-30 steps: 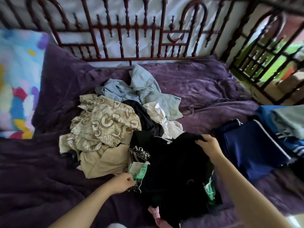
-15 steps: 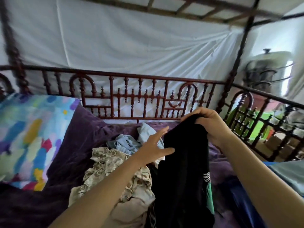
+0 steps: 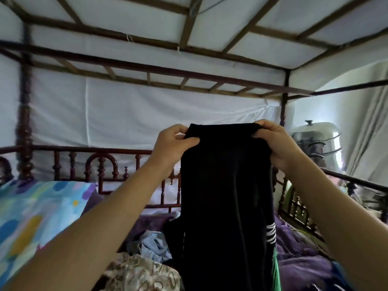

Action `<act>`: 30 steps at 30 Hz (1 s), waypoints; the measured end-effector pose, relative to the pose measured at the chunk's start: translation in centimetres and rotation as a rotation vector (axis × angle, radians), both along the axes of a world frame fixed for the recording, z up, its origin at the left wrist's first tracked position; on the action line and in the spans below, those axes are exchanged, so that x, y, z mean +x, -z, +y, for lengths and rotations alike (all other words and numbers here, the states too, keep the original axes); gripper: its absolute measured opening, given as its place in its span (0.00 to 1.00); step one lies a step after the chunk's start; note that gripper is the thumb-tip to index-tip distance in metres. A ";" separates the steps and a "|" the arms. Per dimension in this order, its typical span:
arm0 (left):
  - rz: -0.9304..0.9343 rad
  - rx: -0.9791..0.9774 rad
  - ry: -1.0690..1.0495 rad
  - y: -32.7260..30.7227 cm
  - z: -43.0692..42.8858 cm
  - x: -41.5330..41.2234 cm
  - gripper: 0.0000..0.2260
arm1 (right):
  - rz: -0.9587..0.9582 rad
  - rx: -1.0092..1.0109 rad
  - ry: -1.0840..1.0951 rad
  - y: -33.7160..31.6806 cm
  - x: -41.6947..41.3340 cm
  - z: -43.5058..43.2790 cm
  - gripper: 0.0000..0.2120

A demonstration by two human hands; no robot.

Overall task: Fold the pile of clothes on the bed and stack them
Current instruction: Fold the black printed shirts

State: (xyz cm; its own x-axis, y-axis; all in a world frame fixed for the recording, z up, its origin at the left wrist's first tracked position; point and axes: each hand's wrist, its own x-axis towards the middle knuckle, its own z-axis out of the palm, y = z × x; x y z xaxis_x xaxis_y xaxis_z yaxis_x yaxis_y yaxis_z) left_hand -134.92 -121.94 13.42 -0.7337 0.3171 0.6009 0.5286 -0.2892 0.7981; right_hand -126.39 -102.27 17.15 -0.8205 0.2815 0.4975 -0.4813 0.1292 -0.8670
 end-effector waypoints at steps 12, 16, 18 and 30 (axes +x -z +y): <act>0.389 -0.304 -0.314 -4.5 -4.8 2.1 0.07 | -0.150 0.429 -0.030 -1.8 -2.8 -8.6 0.11; 0.253 -0.298 -0.303 -2.4 -7.2 1.0 0.08 | -0.097 0.393 0.014 -1.9 -4.7 -11.7 0.14; 0.148 -0.334 -0.251 -0.7 -8.7 0.1 0.11 | -0.040 0.398 -0.019 -2.4 -5.4 -13.6 0.15; -0.174 -0.856 -0.201 12.1 -17.1 -2.2 0.07 | 0.129 0.035 -0.042 -6.3 -6.5 -16.2 0.17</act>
State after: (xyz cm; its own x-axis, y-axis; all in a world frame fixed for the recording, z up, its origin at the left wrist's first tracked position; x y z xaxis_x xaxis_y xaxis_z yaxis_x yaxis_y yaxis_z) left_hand -137.07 -139.01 1.33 -0.8823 0.4616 0.0925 0.3566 0.5270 0.7715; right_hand -132.94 -118.44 23.49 -0.7598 0.2292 0.6085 -0.5940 0.1360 -0.7929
